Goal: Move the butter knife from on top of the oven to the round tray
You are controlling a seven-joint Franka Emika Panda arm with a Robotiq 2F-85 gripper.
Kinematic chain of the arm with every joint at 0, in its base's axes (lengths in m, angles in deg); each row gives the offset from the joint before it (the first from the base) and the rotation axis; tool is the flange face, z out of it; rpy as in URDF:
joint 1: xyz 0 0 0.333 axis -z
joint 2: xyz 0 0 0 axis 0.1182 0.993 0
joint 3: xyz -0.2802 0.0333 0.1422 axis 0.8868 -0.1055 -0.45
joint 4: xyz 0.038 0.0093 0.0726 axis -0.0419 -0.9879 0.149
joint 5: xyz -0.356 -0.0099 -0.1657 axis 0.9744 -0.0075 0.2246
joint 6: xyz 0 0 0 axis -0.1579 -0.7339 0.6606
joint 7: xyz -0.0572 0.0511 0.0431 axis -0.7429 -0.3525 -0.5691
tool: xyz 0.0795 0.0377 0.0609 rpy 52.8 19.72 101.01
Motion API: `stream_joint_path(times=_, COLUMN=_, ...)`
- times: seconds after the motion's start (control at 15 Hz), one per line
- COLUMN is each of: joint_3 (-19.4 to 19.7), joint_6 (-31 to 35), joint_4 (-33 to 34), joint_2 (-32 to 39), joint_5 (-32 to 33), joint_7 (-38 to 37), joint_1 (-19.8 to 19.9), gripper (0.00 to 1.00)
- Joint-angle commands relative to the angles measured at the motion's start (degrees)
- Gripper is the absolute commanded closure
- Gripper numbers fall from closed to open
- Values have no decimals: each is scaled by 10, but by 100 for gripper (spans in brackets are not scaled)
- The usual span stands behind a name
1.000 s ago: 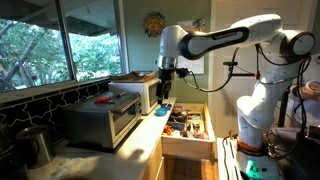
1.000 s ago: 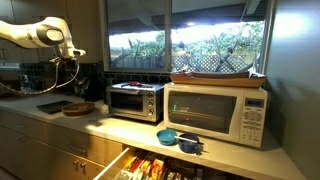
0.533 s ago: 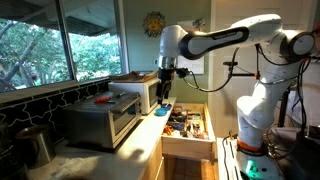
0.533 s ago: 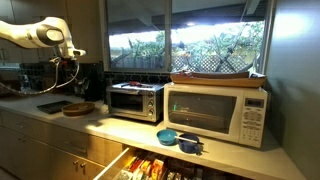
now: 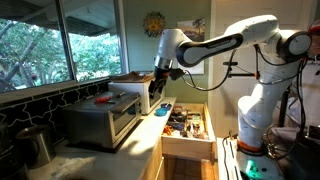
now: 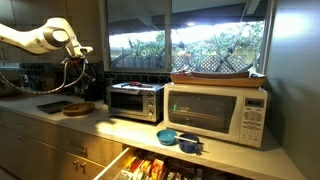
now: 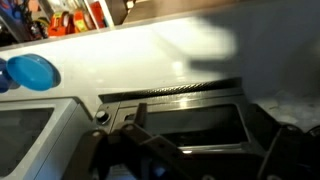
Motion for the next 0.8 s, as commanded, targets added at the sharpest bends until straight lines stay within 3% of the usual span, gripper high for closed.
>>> stream_joint_path(times=0.0, joint_3=-10, joint_6=111, joint_4=-8, joint_2=32, joint_5=113, joint_7=-42, joint_1=48, gripper=0)
stream_joint_path(times=0.13, joint_3=-14, joint_6=201, joint_4=-1, joint_2=58, joint_5=145, joint_7=-100, joint_1=65, gripper=0)
stream_joint_path(times=0.27, joint_3=-17, joint_6=259, joint_4=20, joint_2=89, joint_5=136, joint_7=-158, joint_1=72, gripper=0)
stream_joint_path(times=0.33, joint_3=-1, joint_6=224, joint_4=2, joint_2=64, joint_5=125, joint_7=-106, joint_1=57, gripper=0)
stream_joint_path(times=0.73, joint_3=0, joint_6=233, joint_4=6, joint_2=70, joint_5=125, joint_7=-110, joint_1=57, gripper=0)
